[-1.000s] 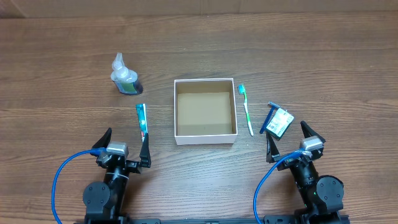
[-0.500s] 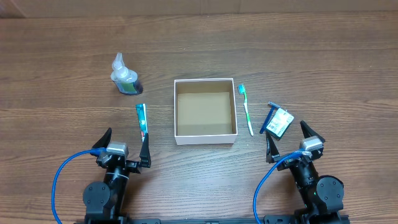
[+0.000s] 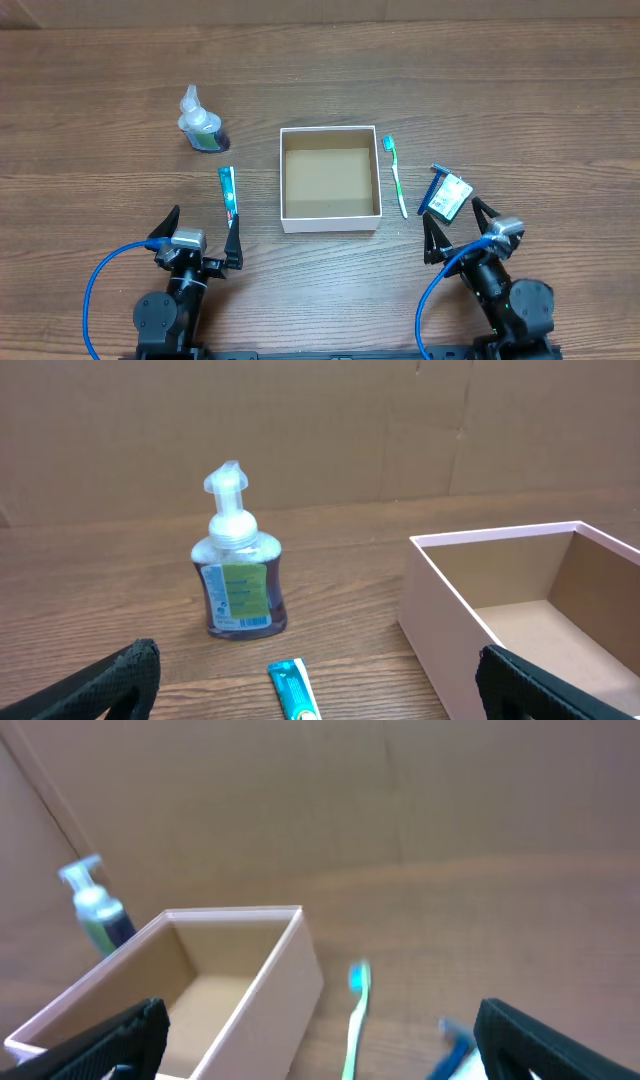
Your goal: Pack container
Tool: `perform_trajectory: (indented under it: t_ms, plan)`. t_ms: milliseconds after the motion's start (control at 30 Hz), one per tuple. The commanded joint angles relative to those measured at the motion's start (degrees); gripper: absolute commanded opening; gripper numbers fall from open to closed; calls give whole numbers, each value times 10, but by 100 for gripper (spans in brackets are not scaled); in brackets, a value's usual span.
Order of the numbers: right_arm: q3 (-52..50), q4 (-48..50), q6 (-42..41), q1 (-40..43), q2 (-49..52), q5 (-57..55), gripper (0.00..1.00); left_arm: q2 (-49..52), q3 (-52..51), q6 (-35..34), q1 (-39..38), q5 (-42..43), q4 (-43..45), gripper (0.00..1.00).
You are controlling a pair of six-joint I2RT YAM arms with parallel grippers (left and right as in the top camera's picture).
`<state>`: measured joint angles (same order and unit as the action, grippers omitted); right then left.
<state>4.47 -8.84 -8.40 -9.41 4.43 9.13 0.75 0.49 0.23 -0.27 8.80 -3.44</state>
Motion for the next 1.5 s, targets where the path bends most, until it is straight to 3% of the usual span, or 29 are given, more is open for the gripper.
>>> perform_trajectory:
  t_ms: [0,100,133,267,400,733,1033,1300,1467]
  plan:
    - [110,-38,-21,2,78,-30,100,-4,-2,11,4,2,0,100]
    - [242,-121,-21,2,195,-72,100,-4,-2,11,4,2,0,100]
    - [328,-189,-17,2,271,-85,100,-4,-2,11,4,2,0,100]
    - [510,-351,-17,2,439,-91,100,-4,-2,11,4,2,0,100]
    - [619,-446,-17,2,563,-73,100,-4,-2,11,4,2,0,100]
    - [628,-471,-23,2,742,-10,100,-4,-2,11,4,2,0,100]
    - [628,-511,-21,2,805,-28,100,-4,-2,10,3,3,14,100]
    - [628,-525,-52,2,803,-91,100,10,2,-83,3,189,7,100]
    - [628,-523,-54,2,803,-91,100,11,75,-116,3,181,-33,100]
